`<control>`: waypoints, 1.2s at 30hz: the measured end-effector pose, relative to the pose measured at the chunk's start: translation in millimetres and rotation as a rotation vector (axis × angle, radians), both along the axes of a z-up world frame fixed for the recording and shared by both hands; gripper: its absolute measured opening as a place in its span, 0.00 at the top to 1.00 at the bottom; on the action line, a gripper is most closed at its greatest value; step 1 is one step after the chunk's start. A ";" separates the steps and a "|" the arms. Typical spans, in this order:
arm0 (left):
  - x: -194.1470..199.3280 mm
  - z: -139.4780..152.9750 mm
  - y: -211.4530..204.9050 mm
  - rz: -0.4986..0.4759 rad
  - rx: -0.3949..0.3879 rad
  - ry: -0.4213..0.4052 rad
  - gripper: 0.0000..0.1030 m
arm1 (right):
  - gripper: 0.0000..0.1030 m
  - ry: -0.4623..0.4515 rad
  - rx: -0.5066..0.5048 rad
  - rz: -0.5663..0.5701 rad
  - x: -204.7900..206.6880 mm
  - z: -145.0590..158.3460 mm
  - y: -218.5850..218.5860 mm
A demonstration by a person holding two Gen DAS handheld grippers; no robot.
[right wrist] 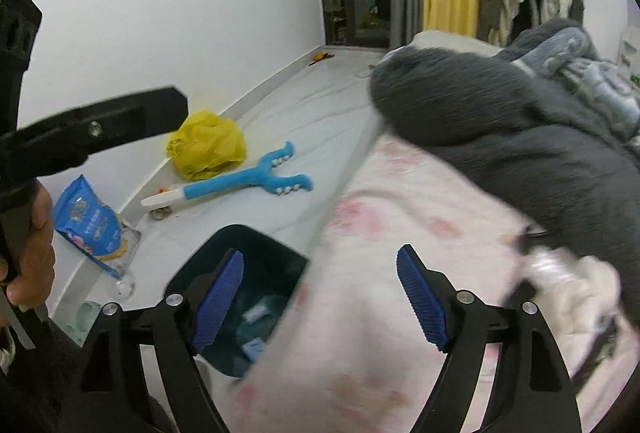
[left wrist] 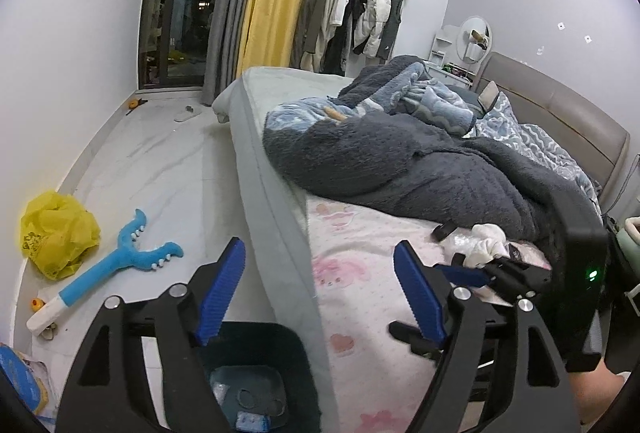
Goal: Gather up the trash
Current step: 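Move both tools back to the bed toward the socks and black packaging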
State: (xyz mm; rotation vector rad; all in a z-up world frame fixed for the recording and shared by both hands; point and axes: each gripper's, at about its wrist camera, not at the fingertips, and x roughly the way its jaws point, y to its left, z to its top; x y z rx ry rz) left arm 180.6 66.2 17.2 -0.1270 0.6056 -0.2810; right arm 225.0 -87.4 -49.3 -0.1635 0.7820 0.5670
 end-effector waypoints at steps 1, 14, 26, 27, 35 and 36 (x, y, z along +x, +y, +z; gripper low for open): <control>1.7 0.6 -5.5 -0.005 0.001 -0.002 0.21 | 0.19 -0.009 0.001 -0.007 1.0 2.5 -7.1; 27.3 -6.9 -92.1 -0.118 0.041 0.019 0.18 | 0.07 -0.102 -0.042 -0.053 8.6 18.2 -105.2; 40.6 -23.9 -166.7 -0.239 0.042 0.068 0.18 | 0.04 -0.058 -0.048 -0.060 12.0 8.4 -175.1; 40.8 -25.4 -173.9 -0.255 0.047 0.072 0.18 | 0.04 -0.051 -0.060 -0.047 11.9 4.7 -178.6; 41.2 -42.0 -216.5 -0.334 0.056 0.151 0.24 | 0.04 -0.023 -0.078 -0.026 5.5 -7.7 -198.8; 41.6 -44.2 -221.1 -0.341 0.063 0.161 0.25 | 0.04 -0.018 -0.078 -0.028 4.5 -9.1 -202.1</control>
